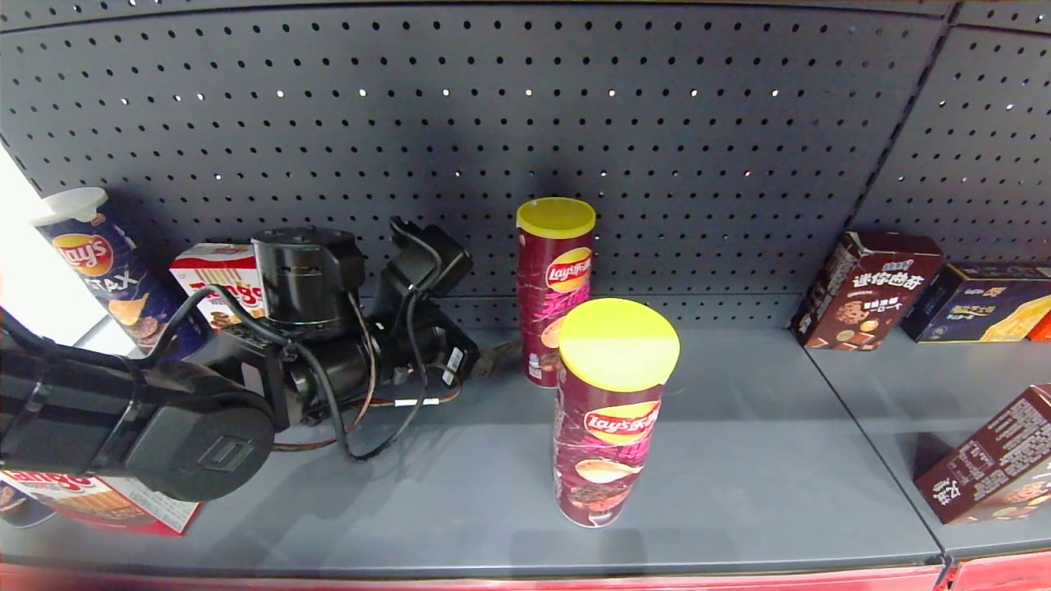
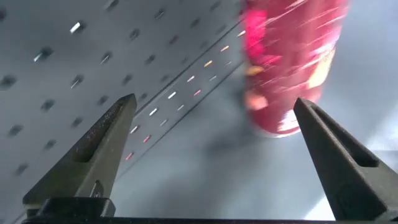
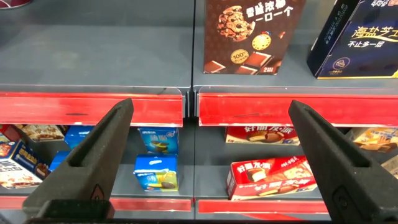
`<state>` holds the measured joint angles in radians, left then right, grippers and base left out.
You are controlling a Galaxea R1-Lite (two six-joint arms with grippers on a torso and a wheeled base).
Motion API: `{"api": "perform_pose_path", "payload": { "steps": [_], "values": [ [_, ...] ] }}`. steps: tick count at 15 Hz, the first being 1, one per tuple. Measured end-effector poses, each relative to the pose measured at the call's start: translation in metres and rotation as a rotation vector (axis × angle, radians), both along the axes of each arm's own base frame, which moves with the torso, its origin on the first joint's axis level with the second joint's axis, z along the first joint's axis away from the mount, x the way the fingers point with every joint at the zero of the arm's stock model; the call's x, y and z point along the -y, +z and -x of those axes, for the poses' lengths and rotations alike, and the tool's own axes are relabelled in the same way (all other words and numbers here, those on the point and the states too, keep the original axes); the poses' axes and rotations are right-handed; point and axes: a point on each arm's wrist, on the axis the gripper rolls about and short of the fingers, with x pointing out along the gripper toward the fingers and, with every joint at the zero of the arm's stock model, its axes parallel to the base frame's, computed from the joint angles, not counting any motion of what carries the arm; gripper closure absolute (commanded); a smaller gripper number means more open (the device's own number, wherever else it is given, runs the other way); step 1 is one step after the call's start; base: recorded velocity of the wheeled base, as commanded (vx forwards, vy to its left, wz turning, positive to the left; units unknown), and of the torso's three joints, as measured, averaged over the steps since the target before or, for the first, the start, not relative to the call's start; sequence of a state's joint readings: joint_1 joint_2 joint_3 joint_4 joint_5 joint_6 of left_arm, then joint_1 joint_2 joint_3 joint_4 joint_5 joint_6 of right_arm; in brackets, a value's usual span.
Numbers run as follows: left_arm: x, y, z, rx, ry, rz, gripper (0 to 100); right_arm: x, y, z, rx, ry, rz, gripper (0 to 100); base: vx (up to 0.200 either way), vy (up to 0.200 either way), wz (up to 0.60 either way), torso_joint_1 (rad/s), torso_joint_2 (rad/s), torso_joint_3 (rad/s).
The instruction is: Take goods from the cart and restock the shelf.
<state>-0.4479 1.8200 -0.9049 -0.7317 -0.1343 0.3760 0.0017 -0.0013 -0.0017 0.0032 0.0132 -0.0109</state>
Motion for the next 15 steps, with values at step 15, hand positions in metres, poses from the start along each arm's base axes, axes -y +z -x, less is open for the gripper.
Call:
{"api": "perform_pose_path", "payload": {
  "steps": [15],
  "values": [
    [0.005,-0.008,-0.03,0.01,0.086,-0.01,0,0.0,0.0,0.0,0.0,-0.001,0.0,0,0.0,0.0,0.0,0.0,0.0,0.0]
  ]
}}
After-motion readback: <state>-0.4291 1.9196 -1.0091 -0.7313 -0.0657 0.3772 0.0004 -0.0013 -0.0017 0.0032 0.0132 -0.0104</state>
